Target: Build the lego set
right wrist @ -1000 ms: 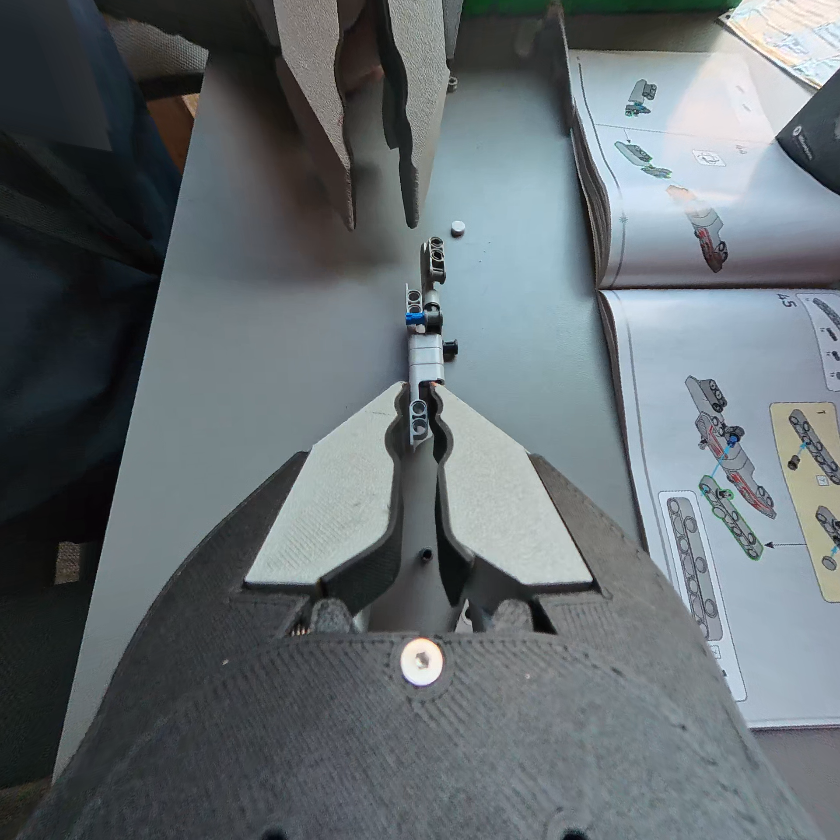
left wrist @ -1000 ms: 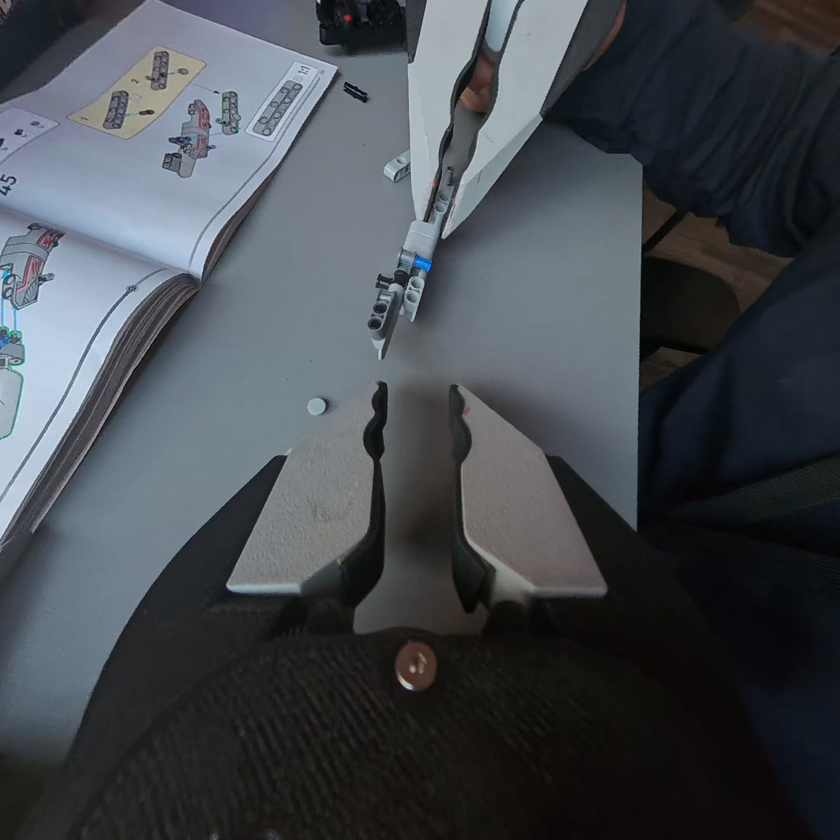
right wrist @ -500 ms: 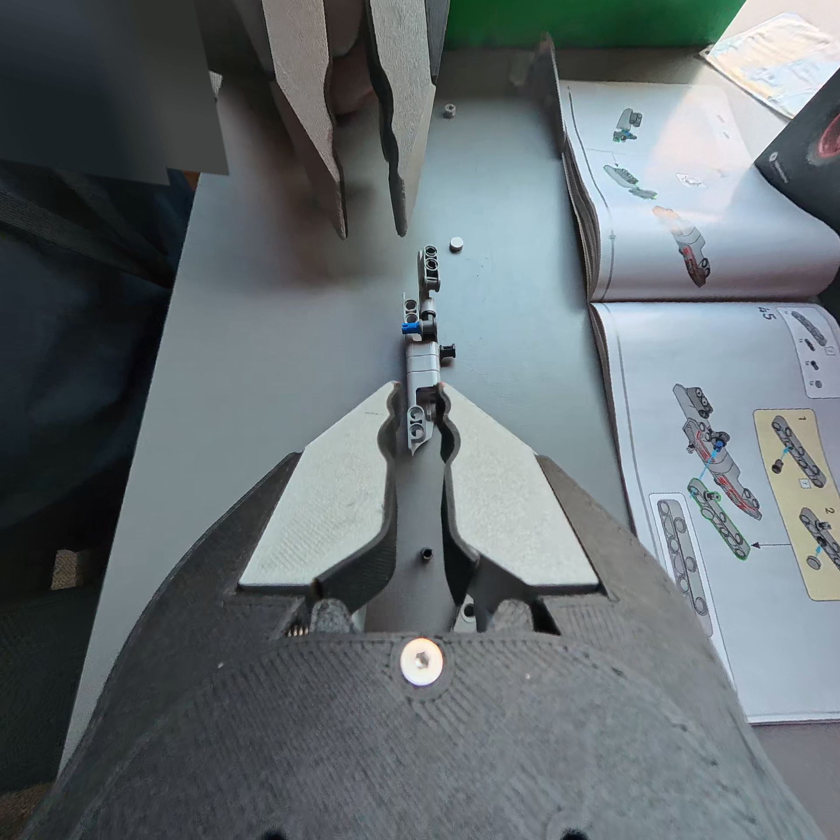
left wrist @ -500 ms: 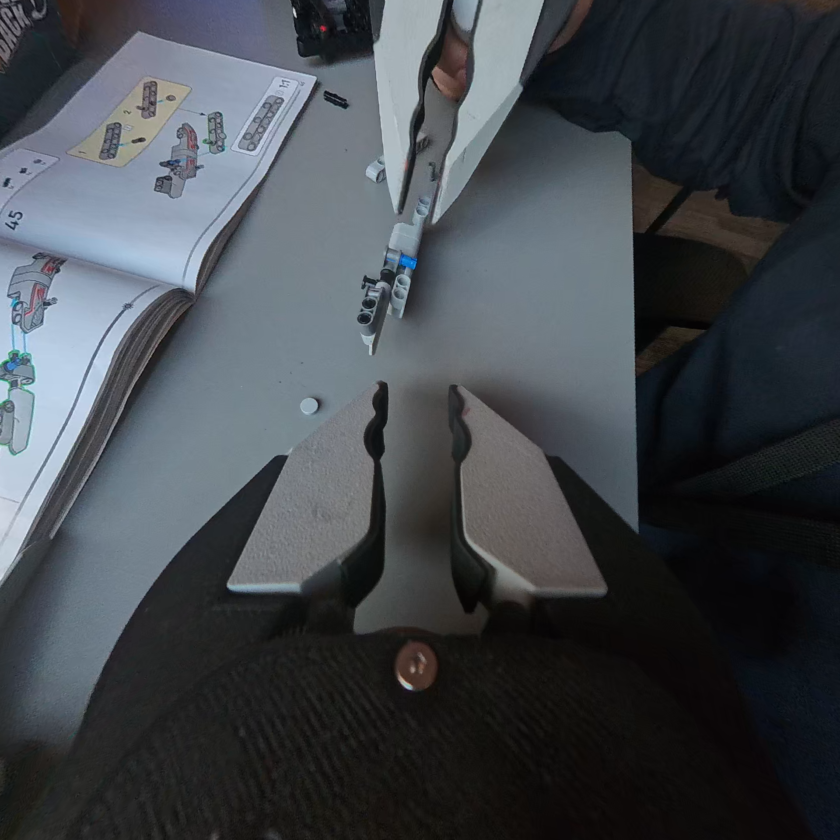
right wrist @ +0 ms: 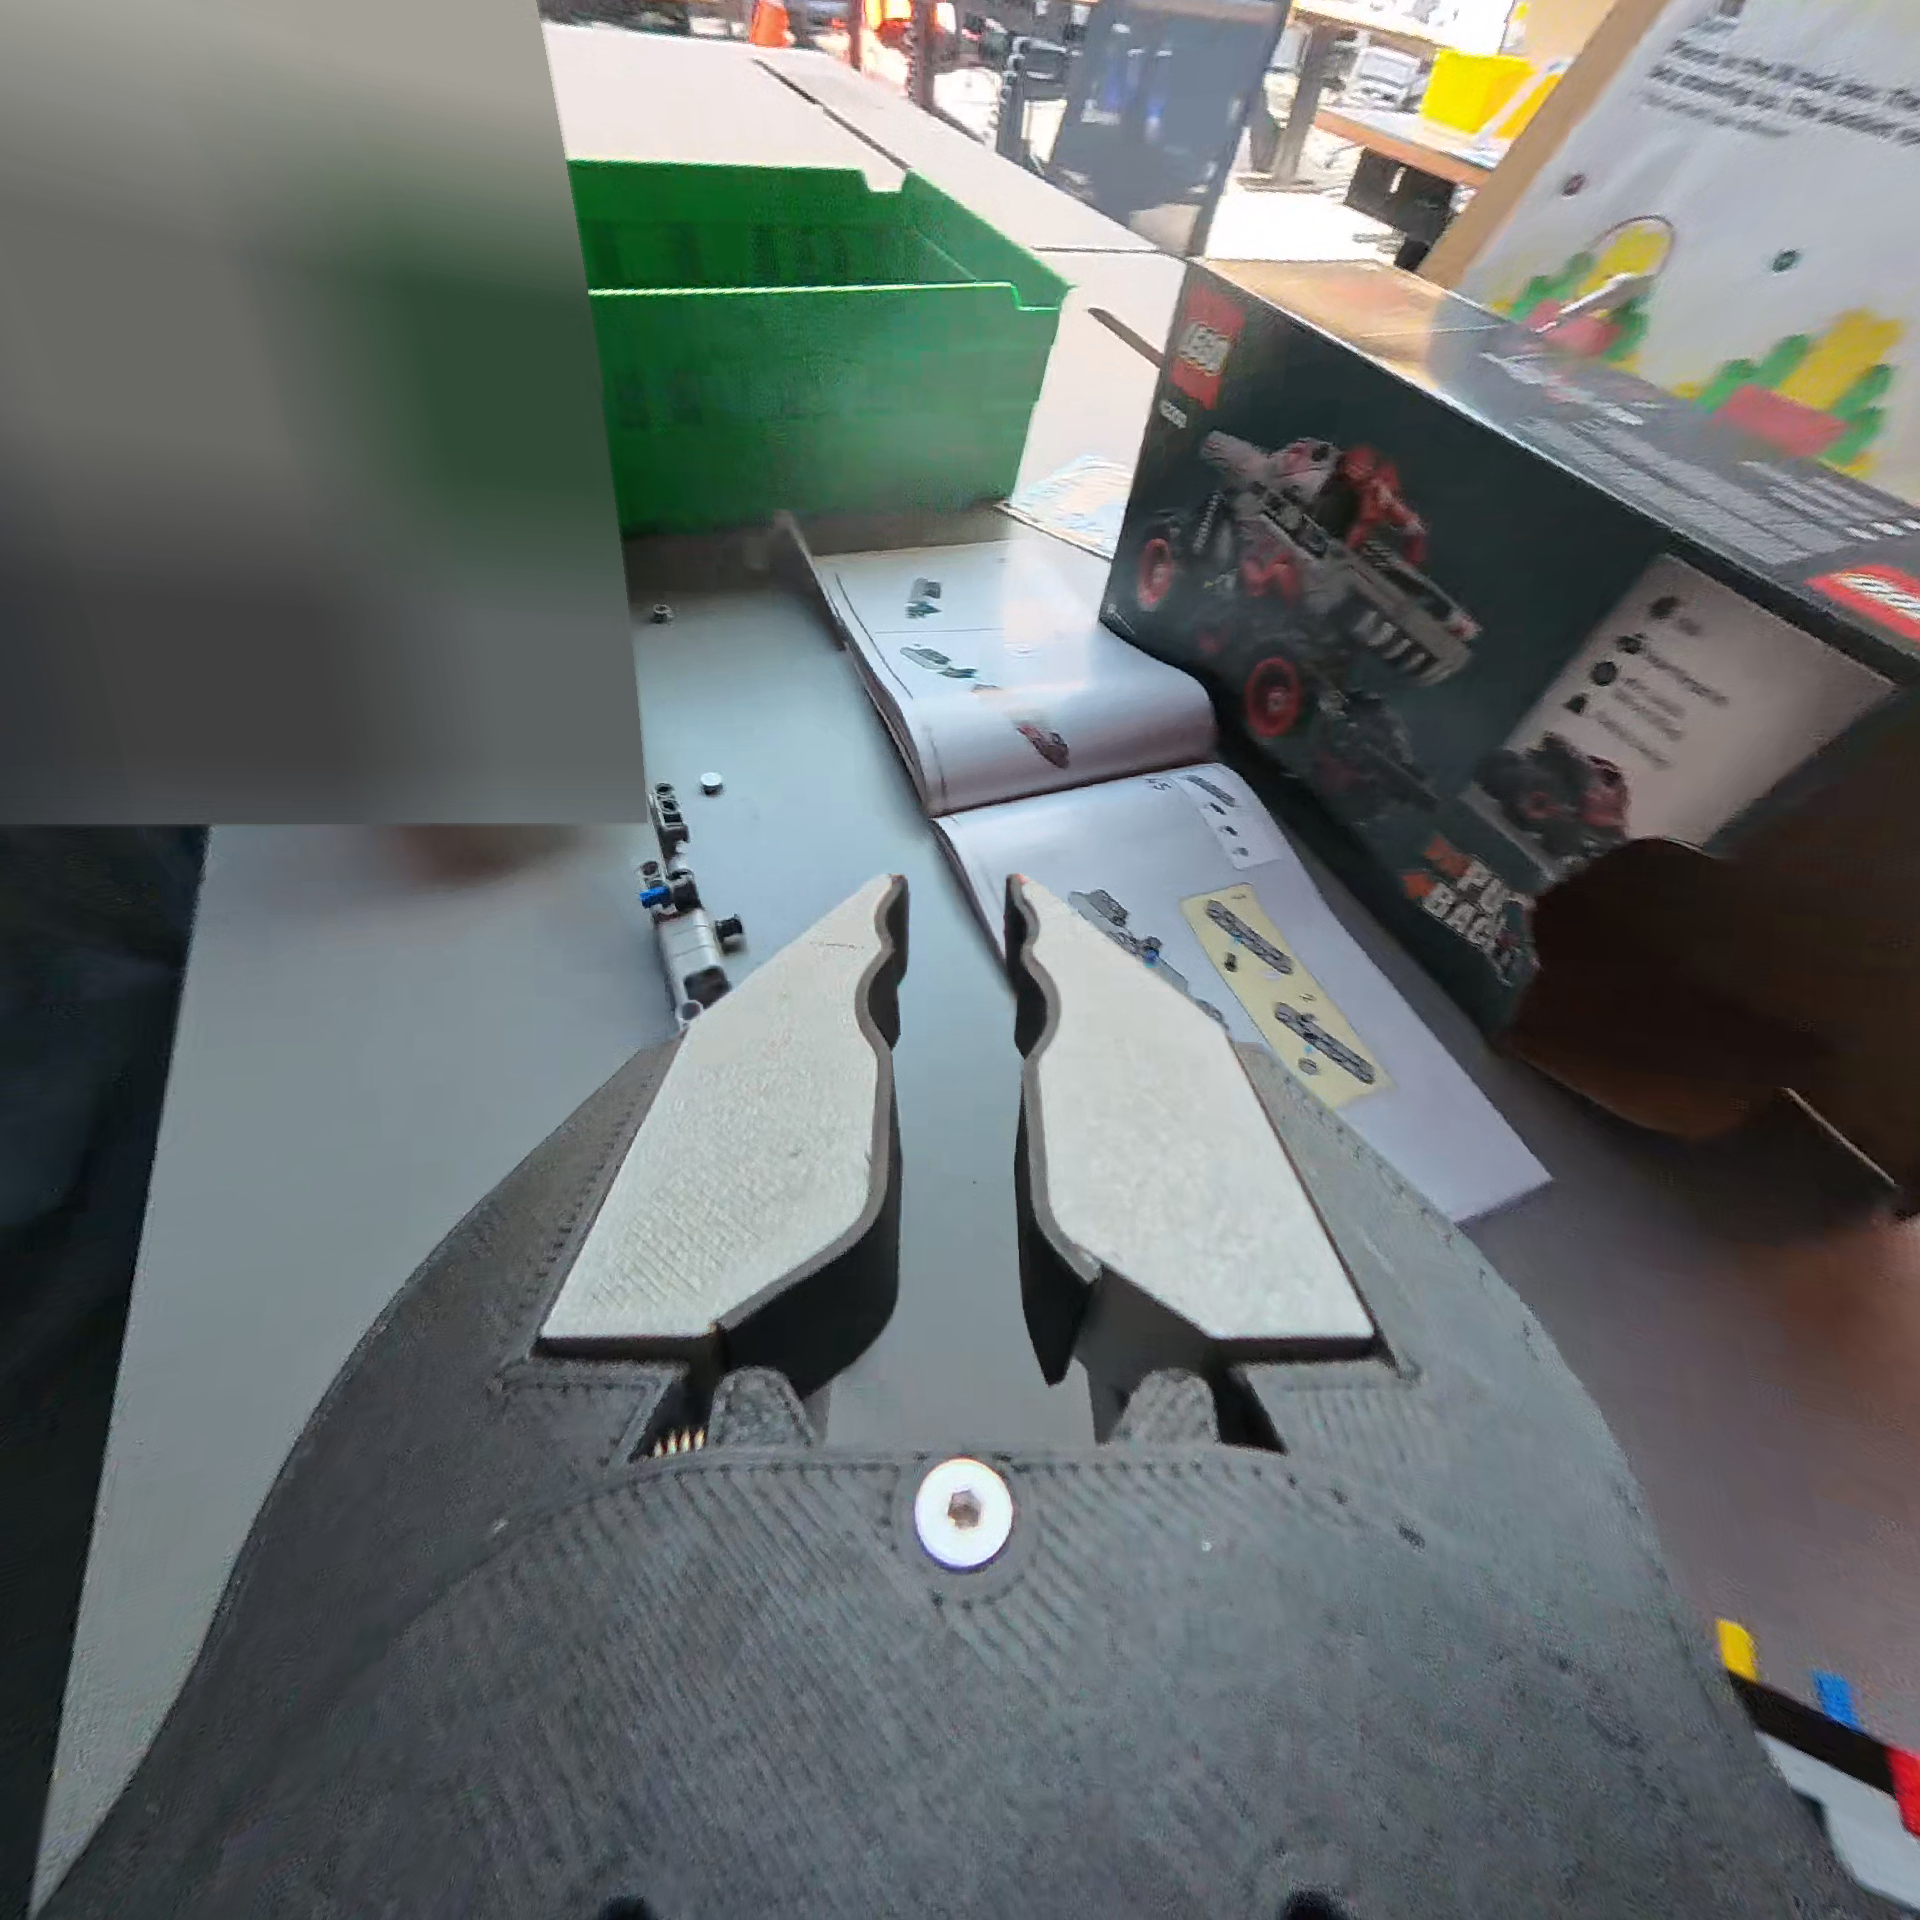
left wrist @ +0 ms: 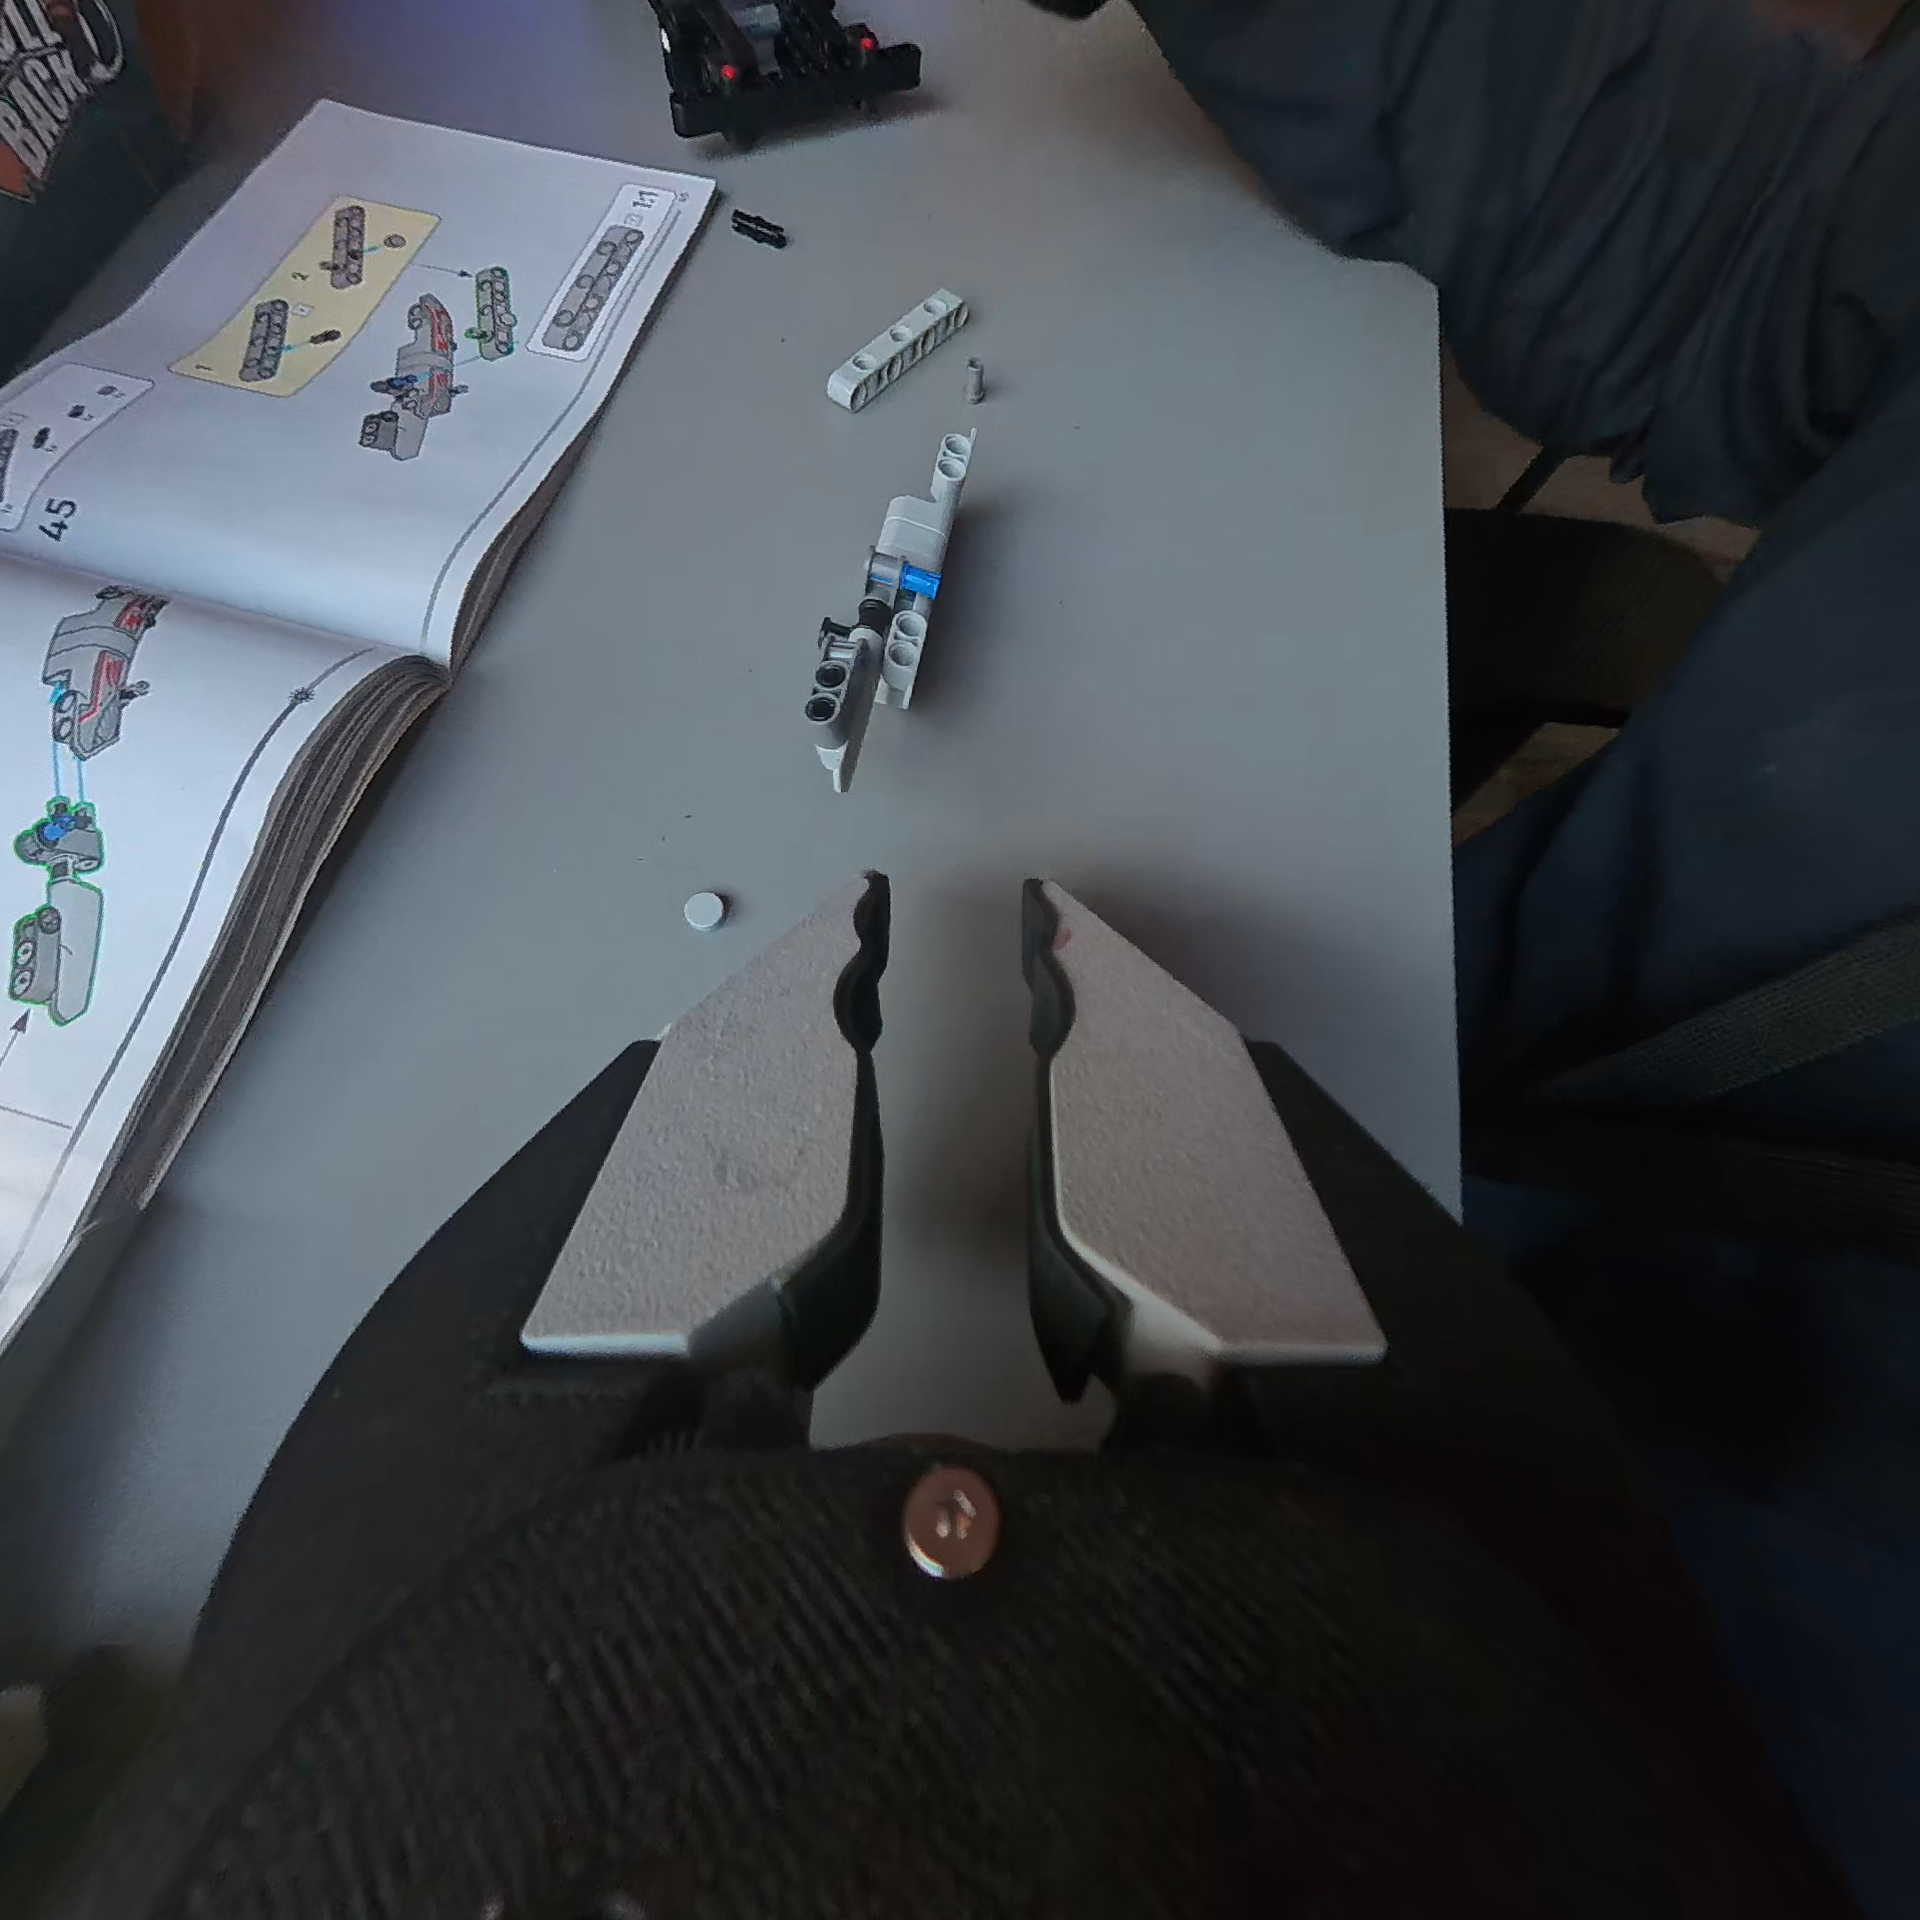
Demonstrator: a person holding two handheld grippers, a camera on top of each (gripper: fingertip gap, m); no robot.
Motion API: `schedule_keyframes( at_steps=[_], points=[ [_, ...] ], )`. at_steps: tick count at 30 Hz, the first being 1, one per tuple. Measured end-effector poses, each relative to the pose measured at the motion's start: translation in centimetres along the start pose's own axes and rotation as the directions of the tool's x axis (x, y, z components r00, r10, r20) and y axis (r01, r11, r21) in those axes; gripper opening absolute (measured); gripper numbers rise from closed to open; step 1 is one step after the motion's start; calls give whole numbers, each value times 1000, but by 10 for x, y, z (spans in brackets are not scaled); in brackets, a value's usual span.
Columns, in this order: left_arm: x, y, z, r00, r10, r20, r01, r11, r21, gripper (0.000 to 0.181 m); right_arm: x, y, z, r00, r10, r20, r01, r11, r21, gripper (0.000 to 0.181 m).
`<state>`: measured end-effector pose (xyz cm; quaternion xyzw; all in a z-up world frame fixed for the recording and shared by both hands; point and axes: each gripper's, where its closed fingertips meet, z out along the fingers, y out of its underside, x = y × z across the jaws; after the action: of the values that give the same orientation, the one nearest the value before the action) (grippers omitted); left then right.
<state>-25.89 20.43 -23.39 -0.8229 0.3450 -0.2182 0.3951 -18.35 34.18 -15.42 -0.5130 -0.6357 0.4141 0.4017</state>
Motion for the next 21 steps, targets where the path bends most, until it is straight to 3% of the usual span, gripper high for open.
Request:
schedule_keyframes(
  at_steps=[5, 12, 21],
  points=[
    [-1, 1, 0, 1000, 2, 12, -2, 1000, -7, 22, 0, 13, -2, 999, -45, -13, 44, 996, -78, 13],
    [-1, 2, -4, 1000, -9, 5, 9, 1000, 4, 21, -11, 56, 8, 997, -59, 47, 69, 964, -258, 12],
    [0, 6, -2, 1000, -6, 1, 6, 1000, -19, 19, -10, 86, -4, 998, -20, 57, 38, 939, -342, 14]
  ],
)
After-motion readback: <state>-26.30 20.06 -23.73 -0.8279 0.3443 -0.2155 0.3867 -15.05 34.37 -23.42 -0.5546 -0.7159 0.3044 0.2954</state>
